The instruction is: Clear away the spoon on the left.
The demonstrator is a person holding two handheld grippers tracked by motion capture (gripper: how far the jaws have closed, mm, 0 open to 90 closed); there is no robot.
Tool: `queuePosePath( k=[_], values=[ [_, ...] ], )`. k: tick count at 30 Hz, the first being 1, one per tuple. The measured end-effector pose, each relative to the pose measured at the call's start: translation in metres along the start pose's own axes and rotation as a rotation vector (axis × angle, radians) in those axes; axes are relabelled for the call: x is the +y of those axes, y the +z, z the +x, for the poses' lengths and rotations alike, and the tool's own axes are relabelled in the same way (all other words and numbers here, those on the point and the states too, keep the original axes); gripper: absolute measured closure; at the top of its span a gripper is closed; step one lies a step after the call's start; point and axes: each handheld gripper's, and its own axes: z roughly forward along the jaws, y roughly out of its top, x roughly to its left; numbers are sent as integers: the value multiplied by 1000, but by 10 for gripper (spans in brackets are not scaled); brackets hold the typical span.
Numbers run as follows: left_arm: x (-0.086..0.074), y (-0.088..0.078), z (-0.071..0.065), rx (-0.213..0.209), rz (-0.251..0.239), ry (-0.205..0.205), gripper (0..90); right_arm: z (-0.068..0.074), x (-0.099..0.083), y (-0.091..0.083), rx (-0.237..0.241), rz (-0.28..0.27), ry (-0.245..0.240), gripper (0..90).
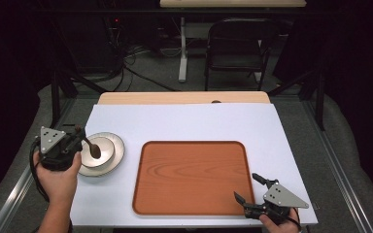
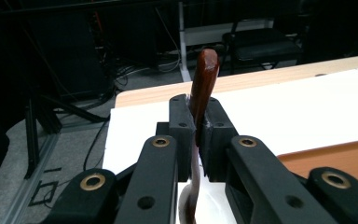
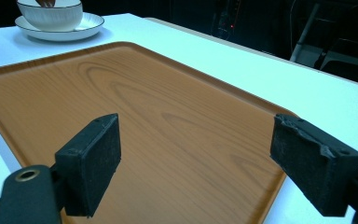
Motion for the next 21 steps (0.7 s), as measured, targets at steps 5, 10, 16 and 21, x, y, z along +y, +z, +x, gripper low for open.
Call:
queuePosePath(
  k=[5, 10, 16, 21],
  values=[
    [10, -5, -9, -14, -5, 35, 847, 0, 0, 0, -1, -1, -1, 159],
    [17, -8, -15, -28, -10, 53, 847, 0, 0, 0, -1, 0, 1, 159],
    [24, -9, -25, -61, -18, 68, 847, 0, 0, 0, -4, -4, 3, 159],
    [25, -8, -32, -90, -22, 67, 847, 0, 0, 0, -2, -1, 1, 159]
  ],
)
